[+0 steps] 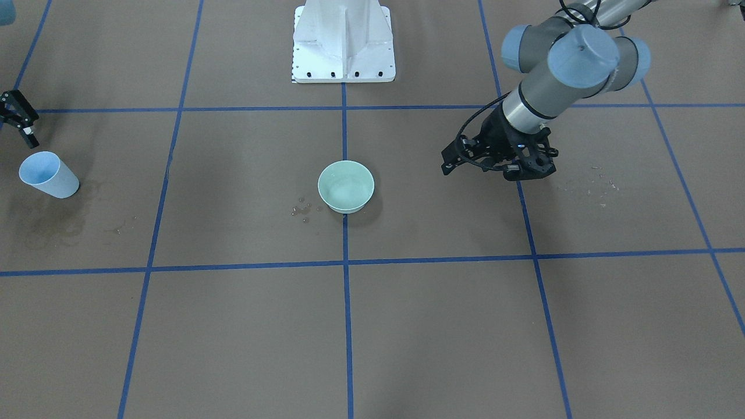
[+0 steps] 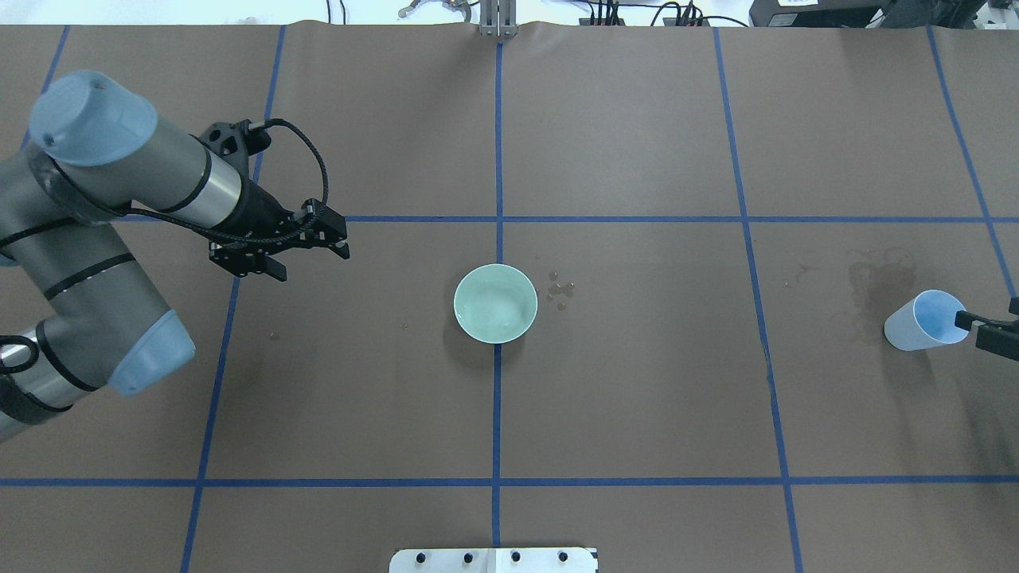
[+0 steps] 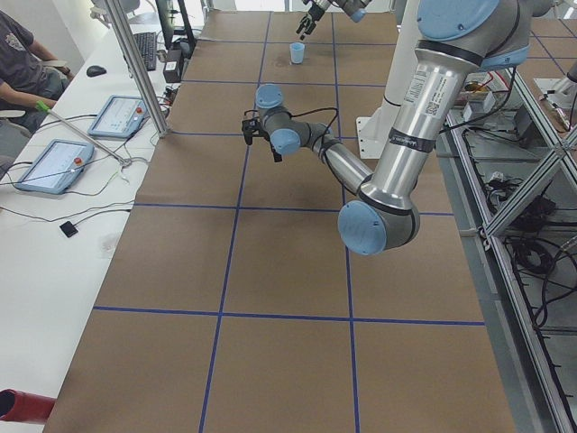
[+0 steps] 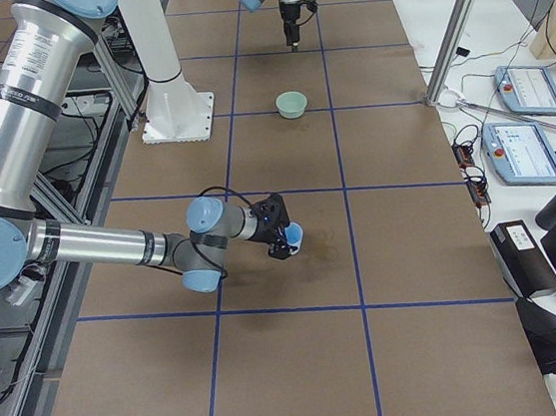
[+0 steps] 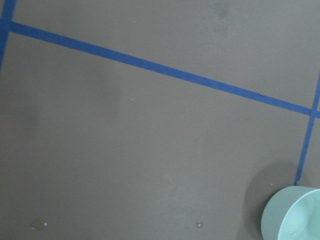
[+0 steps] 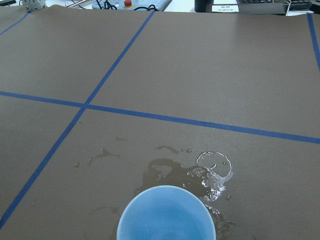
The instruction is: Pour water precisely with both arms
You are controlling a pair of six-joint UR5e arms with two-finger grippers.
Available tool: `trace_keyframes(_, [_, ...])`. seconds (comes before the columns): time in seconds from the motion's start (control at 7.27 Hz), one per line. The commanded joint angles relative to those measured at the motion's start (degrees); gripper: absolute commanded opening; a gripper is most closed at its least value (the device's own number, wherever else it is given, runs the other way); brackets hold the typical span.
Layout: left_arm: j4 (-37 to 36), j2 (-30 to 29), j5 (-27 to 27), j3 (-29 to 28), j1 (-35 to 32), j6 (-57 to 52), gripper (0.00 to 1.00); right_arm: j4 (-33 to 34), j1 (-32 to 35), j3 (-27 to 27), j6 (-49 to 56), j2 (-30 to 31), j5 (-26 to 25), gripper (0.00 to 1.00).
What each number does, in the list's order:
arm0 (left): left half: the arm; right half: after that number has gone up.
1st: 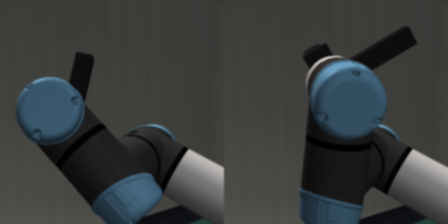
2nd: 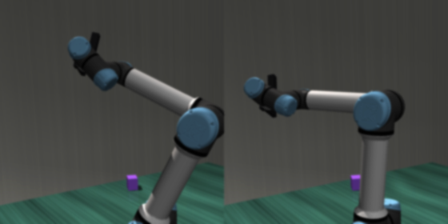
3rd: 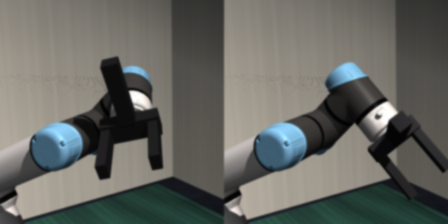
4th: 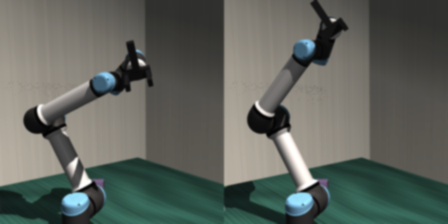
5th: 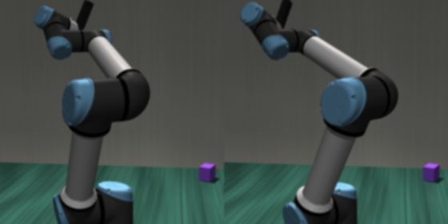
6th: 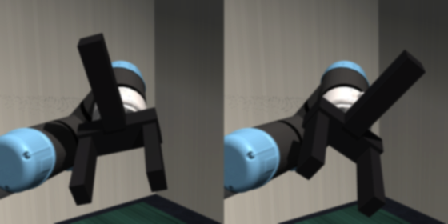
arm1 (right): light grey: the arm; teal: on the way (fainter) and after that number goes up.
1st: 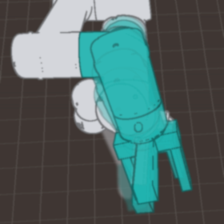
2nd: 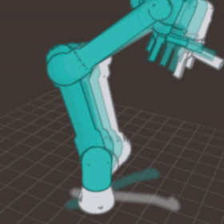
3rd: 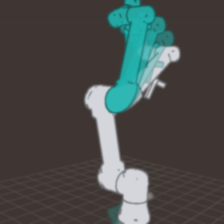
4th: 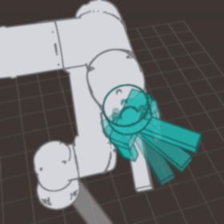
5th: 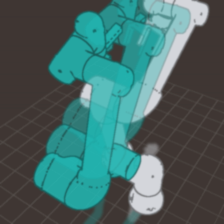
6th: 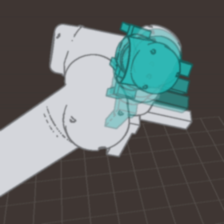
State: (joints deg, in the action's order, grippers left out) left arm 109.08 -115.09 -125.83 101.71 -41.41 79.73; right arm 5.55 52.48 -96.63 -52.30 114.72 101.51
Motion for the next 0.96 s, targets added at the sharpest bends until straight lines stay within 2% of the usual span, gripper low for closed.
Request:
trace_keyframes(0.0, [-8.0, -8.4, 6.3, -1.4, 6.3, 0.9, 1.00, 9.5, 9.7, 0.0, 7.4, -5.4, 10.6, 0.99])
trace_keyframes(0.28, [-8.0, -15.4, 7.6, -10.3, 8.4, 0.8, 1.00, 18.5, 17.2, 0.1, 14.1, -9.1, 18.9, 0.99])
trace_keyframes(0.55, [-7.6, -17.0, 9.2, -14.5, 9.5, 0.5, 0.99, 26.1, 23.6, 0.1, 22.4, -11.3, 25.3, 0.99])
trace_keyframes(0.69, [-6.3, -17.0, 9.2, -15.6, 9.7, 0.6, 0.97, 27.7, 24.7, 0.1, 24.8, -11.4, 26.8, 0.99])
trace_keyframes(0.83, [-4.8, -17.1, 9.2, -17.6, 10.3, 0.7, 0.87, 27.8, 24.7, 0.0, 24.8, -11.4, 26.9, 0.99])
